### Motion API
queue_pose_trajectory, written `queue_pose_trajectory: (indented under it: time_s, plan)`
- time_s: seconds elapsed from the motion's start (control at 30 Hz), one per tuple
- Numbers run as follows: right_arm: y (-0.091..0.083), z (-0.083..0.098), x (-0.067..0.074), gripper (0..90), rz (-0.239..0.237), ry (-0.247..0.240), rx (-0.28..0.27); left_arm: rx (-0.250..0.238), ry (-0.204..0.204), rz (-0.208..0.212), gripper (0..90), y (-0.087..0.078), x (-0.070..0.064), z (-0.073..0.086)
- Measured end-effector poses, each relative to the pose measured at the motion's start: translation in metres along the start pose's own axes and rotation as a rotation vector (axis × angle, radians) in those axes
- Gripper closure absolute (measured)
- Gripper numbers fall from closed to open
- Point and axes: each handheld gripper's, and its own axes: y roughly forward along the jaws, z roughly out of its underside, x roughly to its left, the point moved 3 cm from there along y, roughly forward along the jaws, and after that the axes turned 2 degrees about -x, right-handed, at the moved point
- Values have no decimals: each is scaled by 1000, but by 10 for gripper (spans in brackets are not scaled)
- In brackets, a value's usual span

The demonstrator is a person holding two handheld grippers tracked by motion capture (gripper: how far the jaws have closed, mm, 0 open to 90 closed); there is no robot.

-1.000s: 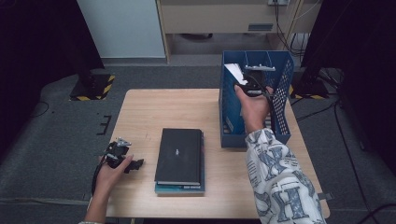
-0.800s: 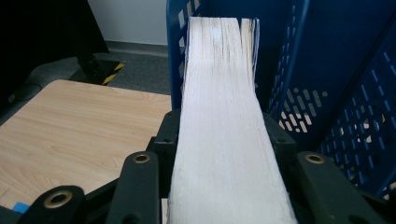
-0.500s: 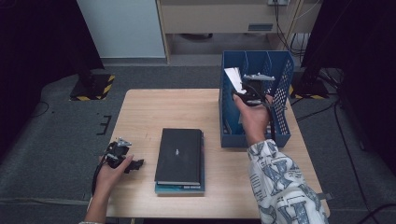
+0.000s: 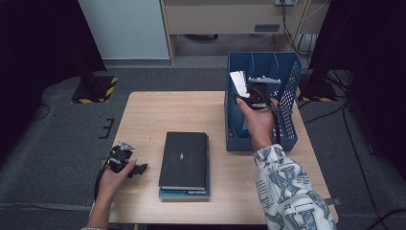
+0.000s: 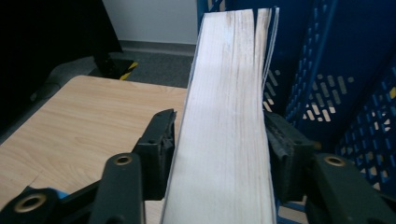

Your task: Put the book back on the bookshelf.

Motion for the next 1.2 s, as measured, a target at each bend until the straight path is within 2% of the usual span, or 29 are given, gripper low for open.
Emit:
queue_pose_trajectory:
  time_s: [0.2,0.4,0.57,0.83,1.2]
  plan:
    - [4,-6,-2,446,-17,-11,45,-1,0,1,14,0,0,0]
    - [9,-2,-5,452,-26,-9,72,-1,-1,0,13,0,0,0]
    - [9,-2,-5,507,-24,-1,72,-1,-1,0,13,0,0,0]
    - [5,-3,-10,594,22,-14,64,0,1,1,13,1,-1,-1]
    - [9,-8,-14,606,52,8,16,-3,4,1,13,0,0,-1]
